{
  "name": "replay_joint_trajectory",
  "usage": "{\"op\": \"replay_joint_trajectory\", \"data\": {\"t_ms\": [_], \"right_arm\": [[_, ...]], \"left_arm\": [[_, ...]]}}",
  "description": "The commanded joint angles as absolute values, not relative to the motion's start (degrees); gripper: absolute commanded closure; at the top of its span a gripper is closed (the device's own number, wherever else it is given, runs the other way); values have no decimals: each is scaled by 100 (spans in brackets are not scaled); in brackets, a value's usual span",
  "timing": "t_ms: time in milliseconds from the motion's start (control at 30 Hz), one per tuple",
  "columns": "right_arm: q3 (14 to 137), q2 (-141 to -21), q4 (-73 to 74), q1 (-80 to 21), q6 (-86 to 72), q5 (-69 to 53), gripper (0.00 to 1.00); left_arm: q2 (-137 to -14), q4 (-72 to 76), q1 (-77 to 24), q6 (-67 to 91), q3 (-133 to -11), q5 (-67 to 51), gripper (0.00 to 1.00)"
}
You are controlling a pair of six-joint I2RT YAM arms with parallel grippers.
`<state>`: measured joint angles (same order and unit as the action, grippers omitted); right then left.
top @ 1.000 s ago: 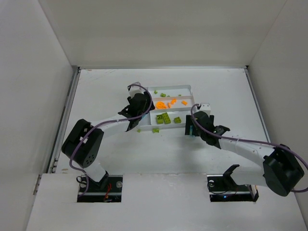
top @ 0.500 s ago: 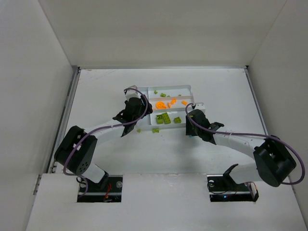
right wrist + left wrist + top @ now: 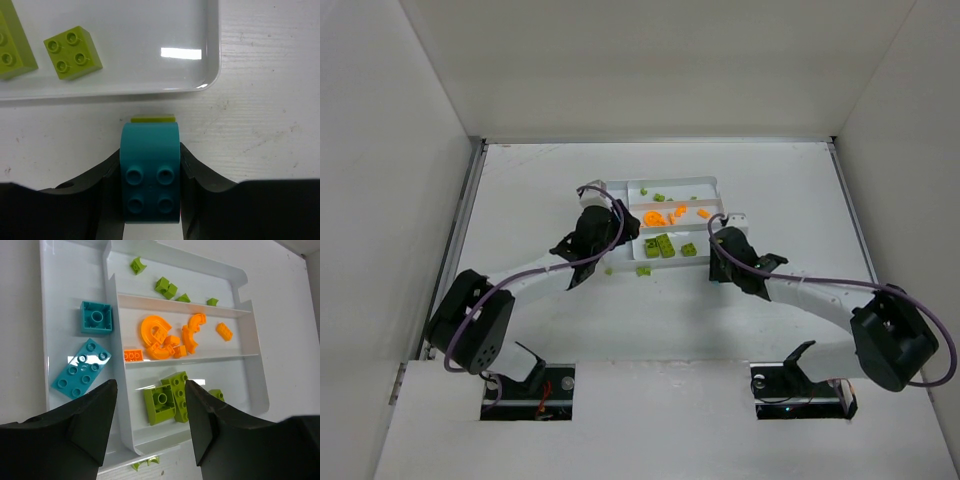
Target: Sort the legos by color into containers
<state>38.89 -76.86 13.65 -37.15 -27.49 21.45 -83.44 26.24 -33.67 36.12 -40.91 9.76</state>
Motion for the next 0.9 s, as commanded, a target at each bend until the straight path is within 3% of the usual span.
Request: {"op": "replay_joint_trajectory", "data": {"t_ms": [0, 333, 867], "right_arm": [[4139, -7208, 1318, -3731, -2953, 2180, 71], [4307, -6433, -173, -3529, -4041, 398, 75], [3727, -8357, -4937, -2992, -7118, -1564, 75]], "left_arm": [[-7867, 2769, -3475, 3963, -3982, 538, 48], [-7225, 3795, -3670, 5193, -3569, -289, 48], [-7497, 6582, -3362, 7479, -2330, -756, 45]]}}
